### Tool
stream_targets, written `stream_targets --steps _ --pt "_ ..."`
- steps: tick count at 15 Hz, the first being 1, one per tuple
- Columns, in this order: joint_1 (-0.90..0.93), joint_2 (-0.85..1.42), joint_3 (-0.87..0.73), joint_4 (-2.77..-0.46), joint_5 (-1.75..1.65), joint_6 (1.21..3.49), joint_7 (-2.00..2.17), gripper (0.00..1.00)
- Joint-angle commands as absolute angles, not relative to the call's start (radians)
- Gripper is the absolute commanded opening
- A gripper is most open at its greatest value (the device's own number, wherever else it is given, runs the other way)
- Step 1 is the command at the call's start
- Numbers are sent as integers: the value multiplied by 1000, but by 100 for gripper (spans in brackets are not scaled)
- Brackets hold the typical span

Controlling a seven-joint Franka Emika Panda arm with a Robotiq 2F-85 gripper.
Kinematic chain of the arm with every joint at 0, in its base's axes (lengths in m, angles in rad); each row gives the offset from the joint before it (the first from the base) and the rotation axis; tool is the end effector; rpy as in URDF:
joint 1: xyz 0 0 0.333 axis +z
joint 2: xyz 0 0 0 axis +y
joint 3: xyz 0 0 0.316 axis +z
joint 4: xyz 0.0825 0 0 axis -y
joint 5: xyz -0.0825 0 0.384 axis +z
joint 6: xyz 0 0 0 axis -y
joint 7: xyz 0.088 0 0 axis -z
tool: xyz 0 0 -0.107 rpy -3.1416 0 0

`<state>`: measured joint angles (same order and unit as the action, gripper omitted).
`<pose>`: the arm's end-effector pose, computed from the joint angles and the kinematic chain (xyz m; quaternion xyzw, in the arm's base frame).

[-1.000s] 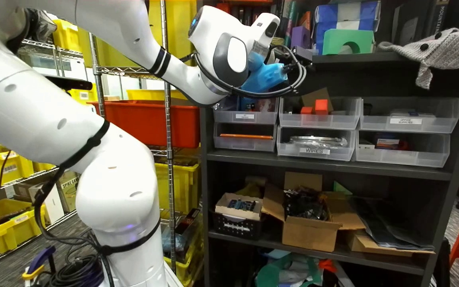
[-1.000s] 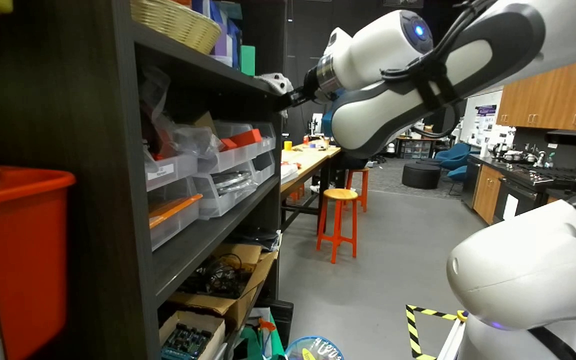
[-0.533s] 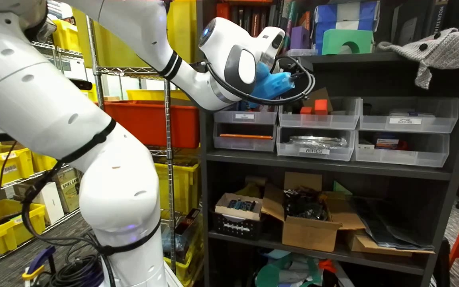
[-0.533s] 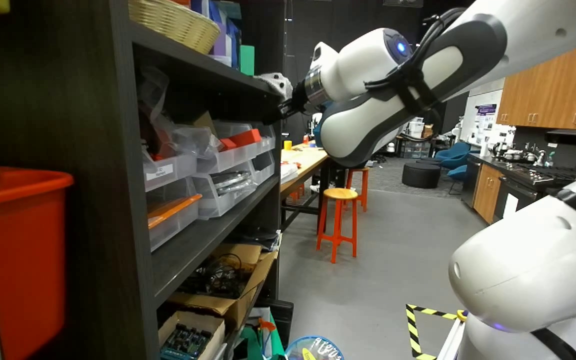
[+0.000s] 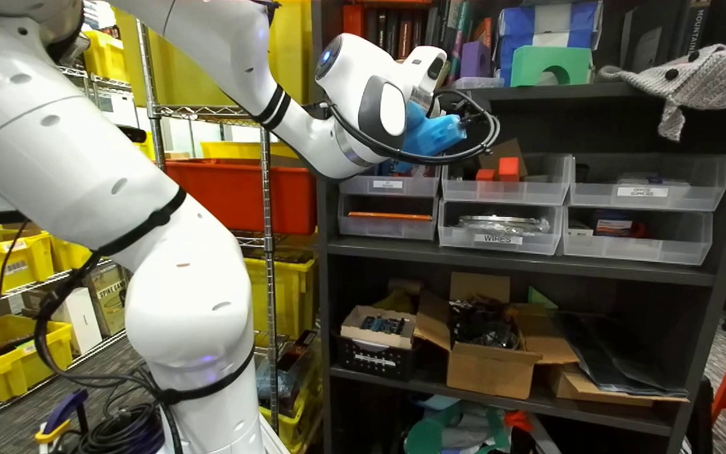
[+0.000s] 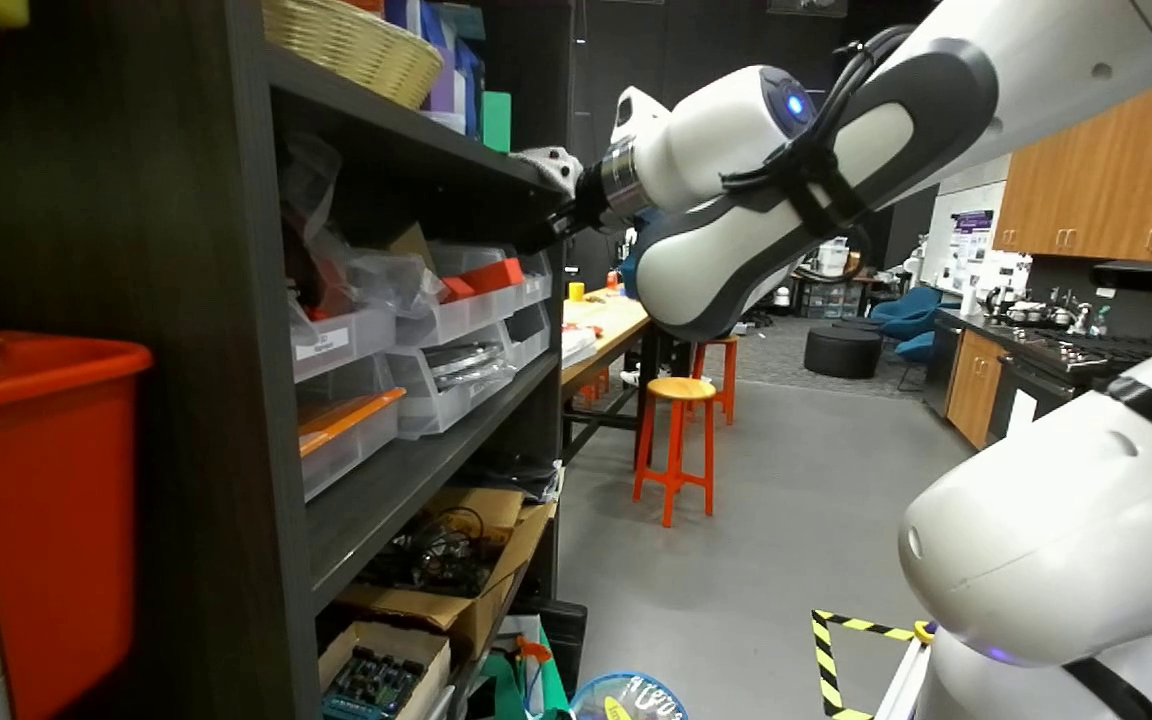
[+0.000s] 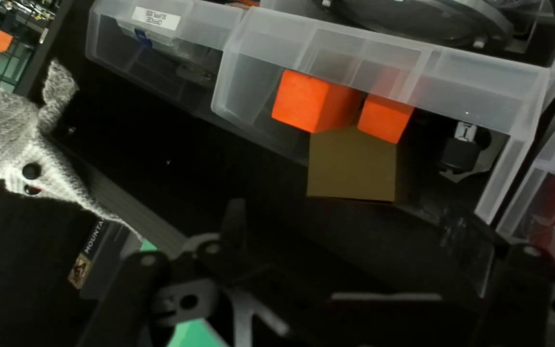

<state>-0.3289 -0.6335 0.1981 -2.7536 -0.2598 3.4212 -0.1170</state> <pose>0.3806 -0.0089 0.5510 0.7915 0.1352 0.5696 0.1753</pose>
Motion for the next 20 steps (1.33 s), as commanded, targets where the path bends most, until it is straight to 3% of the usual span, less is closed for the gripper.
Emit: stream_targets --steps 1,9,17,20 --pt "-246 -544 129 -2672 -239 3396 -173 100" --pt "289 -483 -316 -2503 -236 3093 -247 100" --pt "459 -535 -513 -2404 -203 2944 -320 100" --pt "611 -559 -637 -2349 -136 2786 -437 100"
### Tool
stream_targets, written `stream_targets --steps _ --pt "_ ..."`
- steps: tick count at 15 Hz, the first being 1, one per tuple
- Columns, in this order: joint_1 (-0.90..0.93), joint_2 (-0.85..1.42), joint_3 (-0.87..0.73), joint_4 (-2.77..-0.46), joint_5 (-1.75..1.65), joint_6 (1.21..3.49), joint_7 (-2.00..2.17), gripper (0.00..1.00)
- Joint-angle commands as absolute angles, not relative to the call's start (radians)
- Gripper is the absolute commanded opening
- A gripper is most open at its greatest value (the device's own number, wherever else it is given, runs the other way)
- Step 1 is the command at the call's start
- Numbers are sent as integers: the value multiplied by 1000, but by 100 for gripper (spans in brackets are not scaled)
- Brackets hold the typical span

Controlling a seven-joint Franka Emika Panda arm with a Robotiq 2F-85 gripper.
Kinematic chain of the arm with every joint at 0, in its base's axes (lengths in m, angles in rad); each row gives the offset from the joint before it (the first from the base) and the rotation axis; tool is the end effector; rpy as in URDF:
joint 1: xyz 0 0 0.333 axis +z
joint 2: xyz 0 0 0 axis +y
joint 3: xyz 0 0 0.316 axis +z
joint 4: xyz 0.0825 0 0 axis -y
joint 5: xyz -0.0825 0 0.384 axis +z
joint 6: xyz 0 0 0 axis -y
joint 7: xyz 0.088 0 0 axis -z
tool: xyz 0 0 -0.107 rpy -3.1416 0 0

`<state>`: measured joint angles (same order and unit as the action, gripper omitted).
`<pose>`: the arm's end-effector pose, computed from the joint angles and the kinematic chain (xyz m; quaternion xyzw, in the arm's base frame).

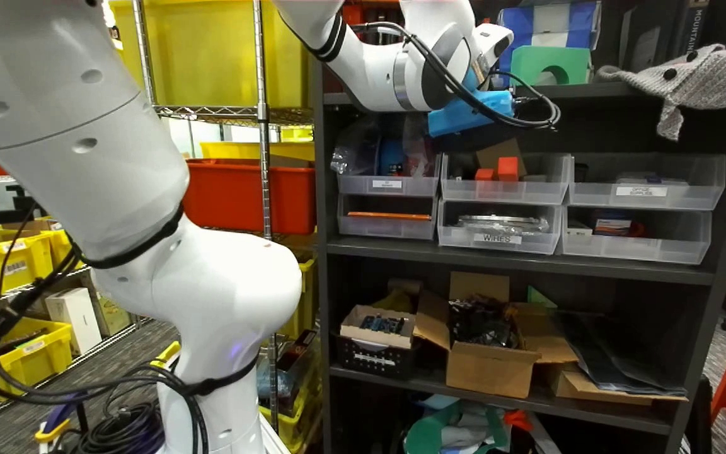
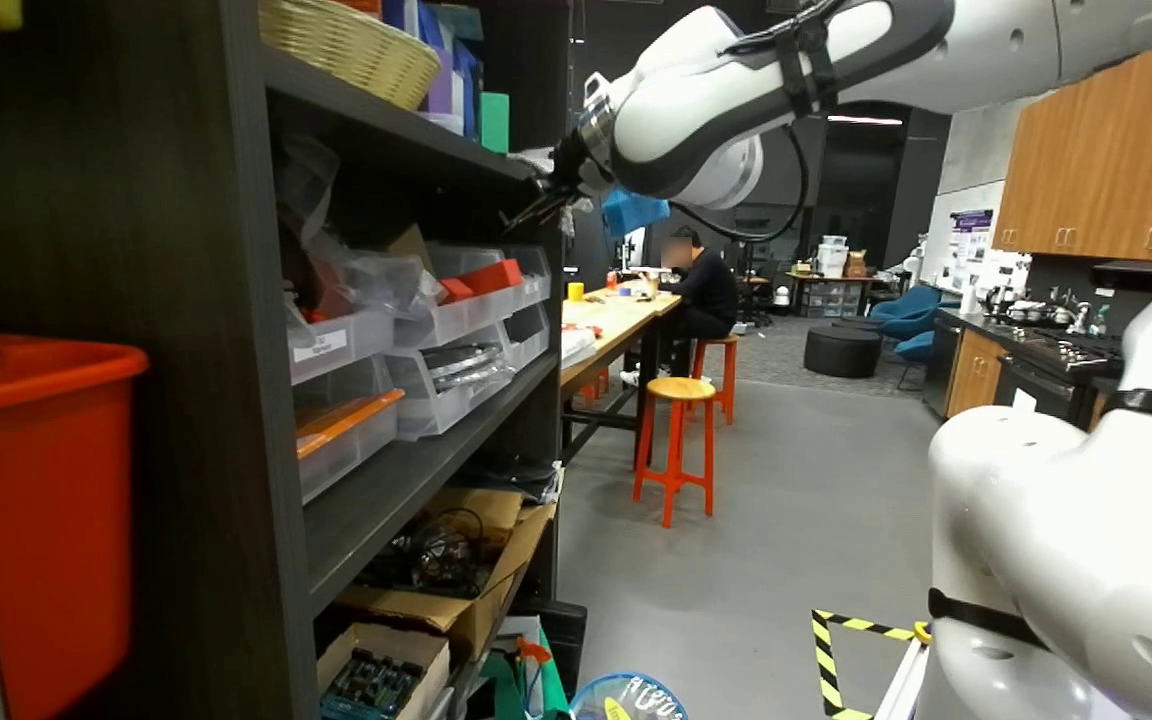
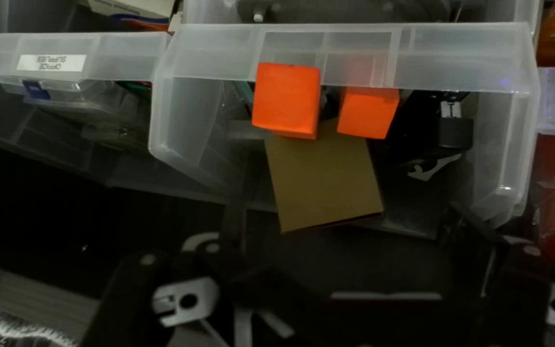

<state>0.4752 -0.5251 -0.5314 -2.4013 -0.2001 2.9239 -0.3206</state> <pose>0.4582 -0.0548 0.5990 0.8637 0.1567 0.4782 0.0279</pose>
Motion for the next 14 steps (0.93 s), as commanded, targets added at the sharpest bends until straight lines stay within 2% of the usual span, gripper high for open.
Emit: stream_targets --steps 1,14 --pt "578 -542 -603 -2333 -27 2744 -533 100" --pt "486 -377 -583 -2167 371 2561 -876 100"
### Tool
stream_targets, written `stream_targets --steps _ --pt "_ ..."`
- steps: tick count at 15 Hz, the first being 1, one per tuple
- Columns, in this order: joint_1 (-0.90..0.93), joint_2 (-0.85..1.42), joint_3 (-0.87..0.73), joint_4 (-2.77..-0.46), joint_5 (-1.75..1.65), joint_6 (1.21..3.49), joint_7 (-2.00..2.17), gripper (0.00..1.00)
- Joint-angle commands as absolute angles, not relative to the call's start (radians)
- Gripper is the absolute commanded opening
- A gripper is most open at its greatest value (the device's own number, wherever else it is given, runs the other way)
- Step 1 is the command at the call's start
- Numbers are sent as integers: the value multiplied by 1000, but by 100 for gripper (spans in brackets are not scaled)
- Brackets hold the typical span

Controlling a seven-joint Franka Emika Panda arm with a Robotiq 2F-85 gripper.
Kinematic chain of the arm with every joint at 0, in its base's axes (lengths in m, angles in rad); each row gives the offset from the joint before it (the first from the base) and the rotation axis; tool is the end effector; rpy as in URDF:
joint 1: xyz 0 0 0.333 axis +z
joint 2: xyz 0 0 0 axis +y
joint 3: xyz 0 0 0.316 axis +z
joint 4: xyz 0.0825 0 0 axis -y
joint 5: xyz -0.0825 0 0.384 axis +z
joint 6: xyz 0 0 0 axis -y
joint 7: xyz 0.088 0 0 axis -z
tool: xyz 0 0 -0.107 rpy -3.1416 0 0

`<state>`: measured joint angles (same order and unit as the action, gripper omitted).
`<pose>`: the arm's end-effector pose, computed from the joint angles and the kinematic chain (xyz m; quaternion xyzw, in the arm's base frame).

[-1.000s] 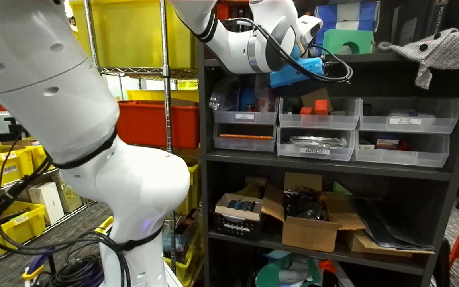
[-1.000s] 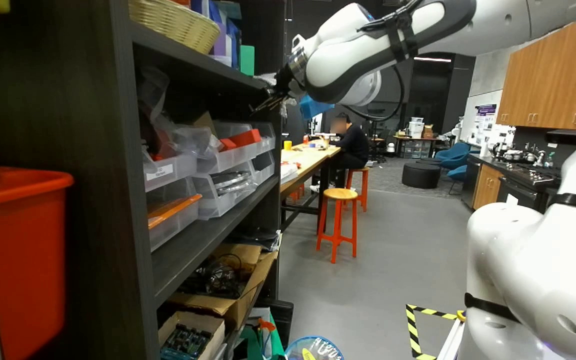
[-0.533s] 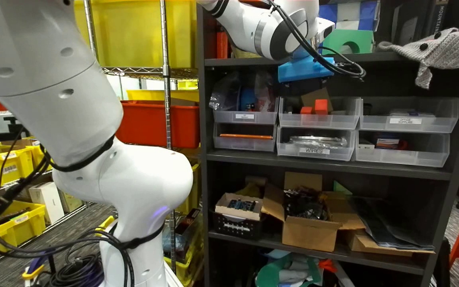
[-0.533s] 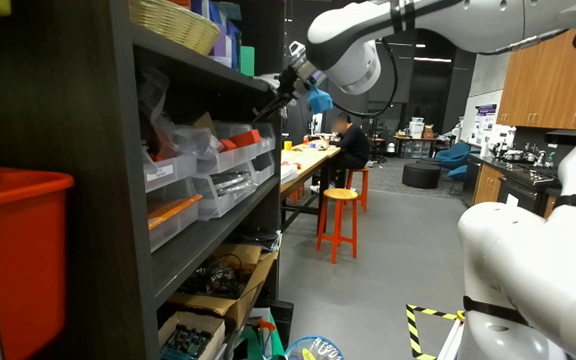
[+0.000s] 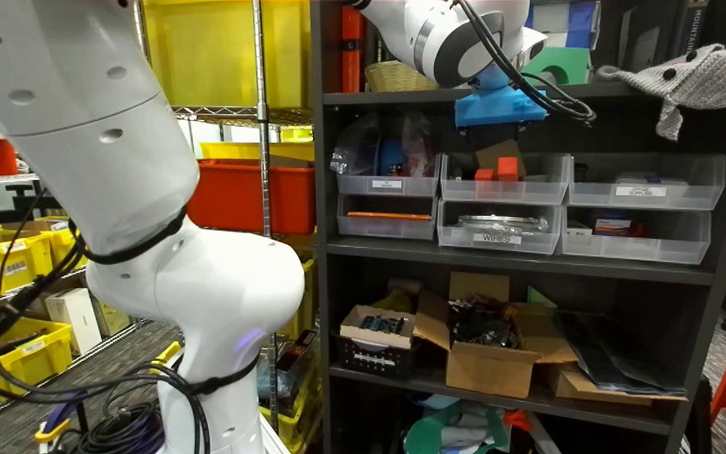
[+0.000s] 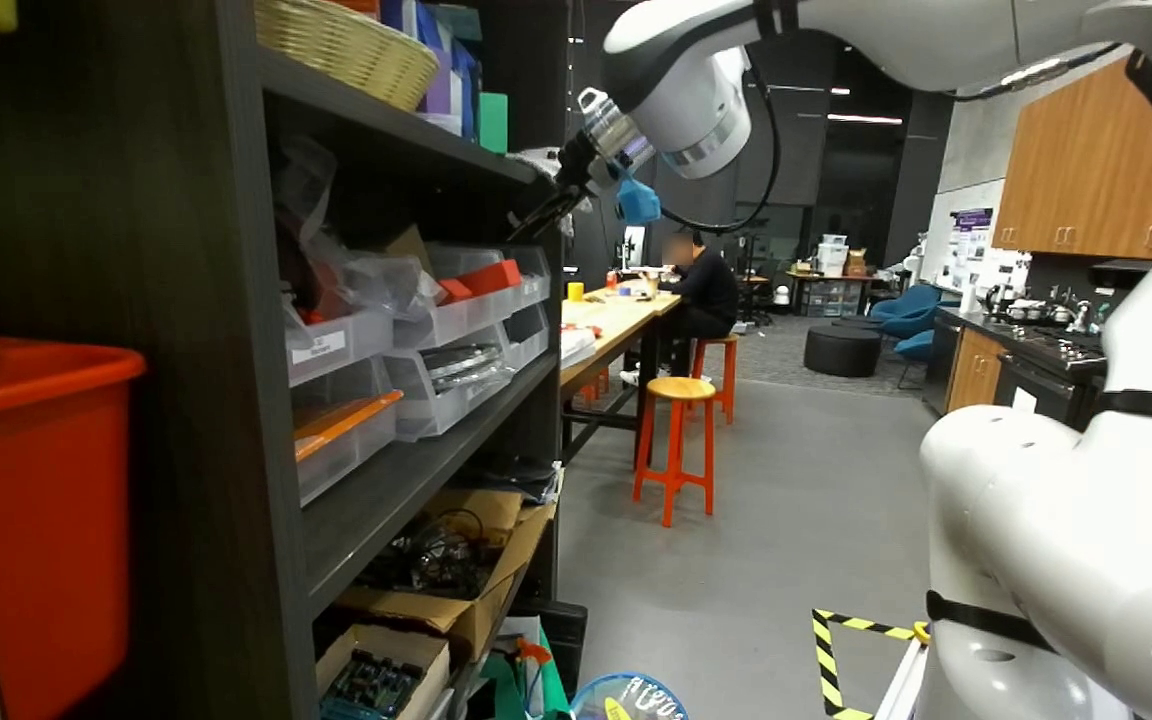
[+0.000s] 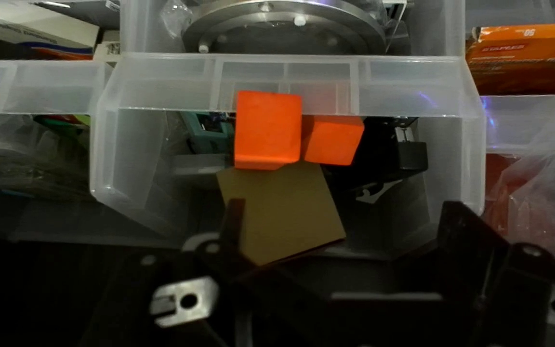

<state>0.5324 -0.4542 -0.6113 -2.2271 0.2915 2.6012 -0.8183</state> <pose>0.4859 -0.0907 0.6028 -0.8803 -0.2214 -0.4144 0.0666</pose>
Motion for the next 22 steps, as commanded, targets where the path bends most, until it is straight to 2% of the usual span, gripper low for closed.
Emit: stream_targets --steps 1,13,22 --pt "471 -360 -574 -2158 395 2555 -890 100" --pt "203 -208 -364 -2089 550 2514 -985 100" --pt "98 -157 -275 -2033 592 2440 -990 100"
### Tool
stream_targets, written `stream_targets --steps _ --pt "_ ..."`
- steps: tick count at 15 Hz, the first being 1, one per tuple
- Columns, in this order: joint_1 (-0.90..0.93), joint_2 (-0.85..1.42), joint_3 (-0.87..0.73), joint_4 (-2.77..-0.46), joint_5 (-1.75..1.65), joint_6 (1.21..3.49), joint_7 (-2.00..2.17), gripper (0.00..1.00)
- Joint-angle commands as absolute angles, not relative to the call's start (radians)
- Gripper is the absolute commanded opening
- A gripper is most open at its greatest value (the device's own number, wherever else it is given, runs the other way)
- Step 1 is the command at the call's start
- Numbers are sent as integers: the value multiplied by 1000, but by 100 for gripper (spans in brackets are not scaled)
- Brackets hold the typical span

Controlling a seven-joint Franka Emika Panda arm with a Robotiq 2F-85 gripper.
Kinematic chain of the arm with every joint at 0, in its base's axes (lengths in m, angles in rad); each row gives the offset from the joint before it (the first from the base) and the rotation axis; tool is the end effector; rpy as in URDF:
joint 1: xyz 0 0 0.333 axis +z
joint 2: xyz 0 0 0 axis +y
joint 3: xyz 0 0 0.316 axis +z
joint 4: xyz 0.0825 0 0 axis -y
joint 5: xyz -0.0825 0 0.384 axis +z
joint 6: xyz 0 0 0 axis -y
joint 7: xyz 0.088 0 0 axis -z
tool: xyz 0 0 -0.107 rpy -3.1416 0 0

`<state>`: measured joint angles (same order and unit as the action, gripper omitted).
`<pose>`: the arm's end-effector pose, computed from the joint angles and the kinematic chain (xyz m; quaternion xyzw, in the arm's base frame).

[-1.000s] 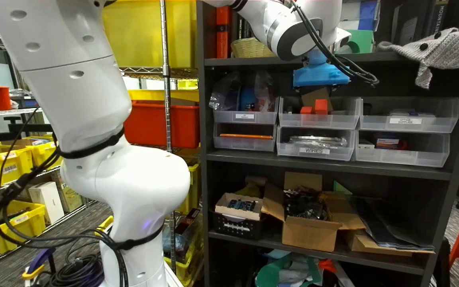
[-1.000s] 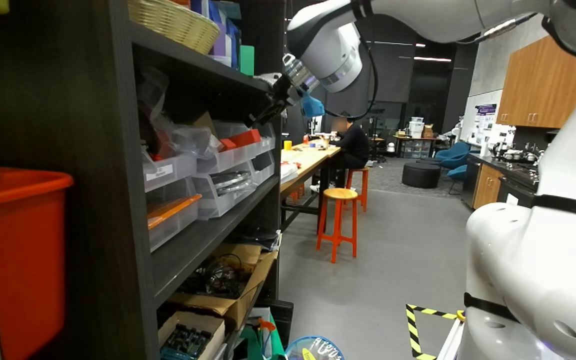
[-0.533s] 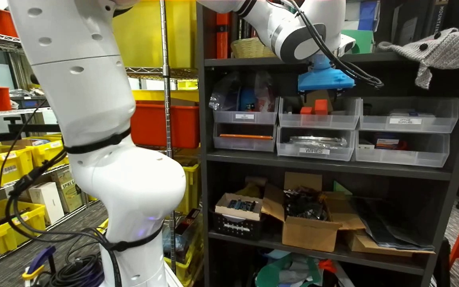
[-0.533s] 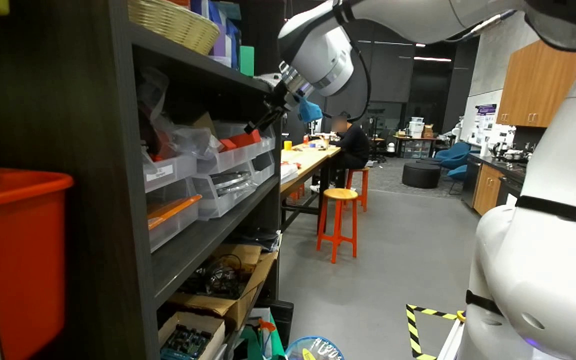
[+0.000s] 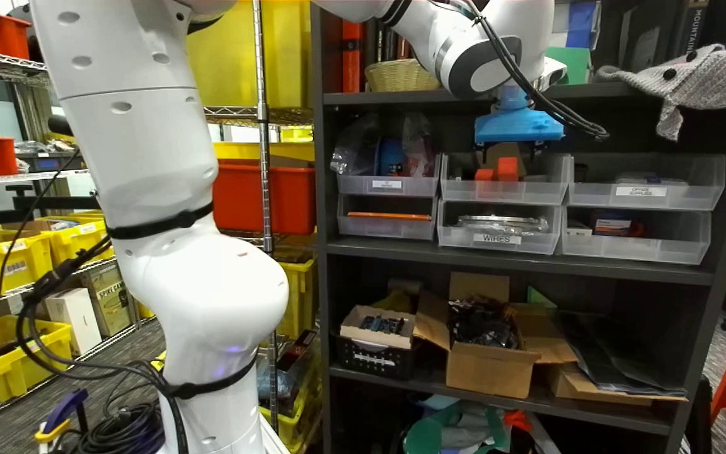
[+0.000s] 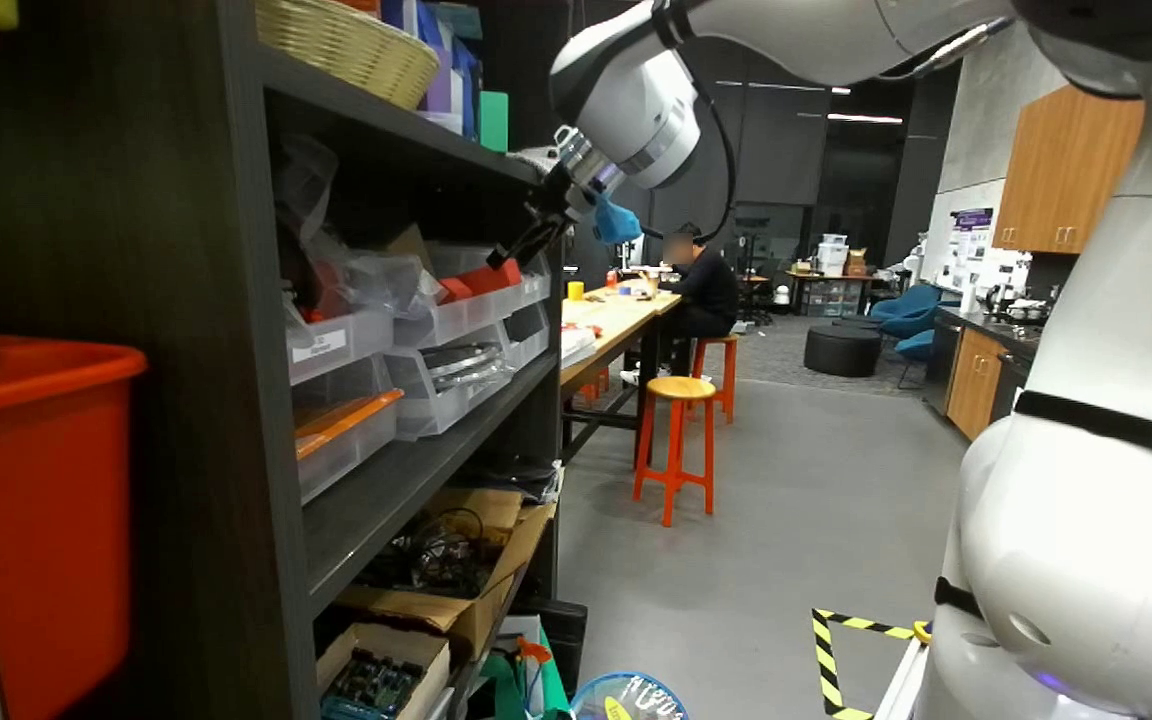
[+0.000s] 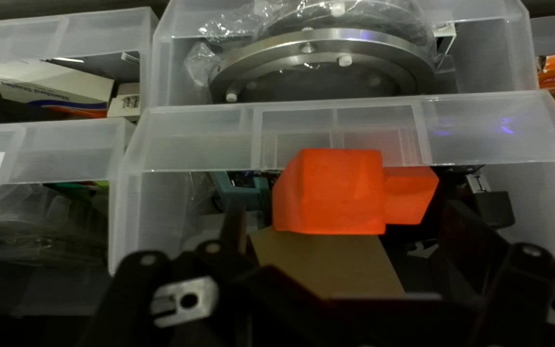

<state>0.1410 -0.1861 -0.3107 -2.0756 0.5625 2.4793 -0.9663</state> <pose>0.5378 -0.1050 0.5711 -0.9070 -0.2013 -0.3636 0.0679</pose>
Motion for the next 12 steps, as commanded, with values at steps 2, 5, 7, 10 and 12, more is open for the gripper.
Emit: stream_targets --steps 2,5,7,10,12 --pt "83 -149 -260 -2022 590 2427 -988 100" --pt "63 -136 -240 -2008 587 2415 -987 100" --pt "51 -128 -230 -2002 584 2412 -987 74" --pt "37 -125 -219 -1999 590 2402 -994 54" --pt "30 -126 -214 -2001 591 2402 -998 38"
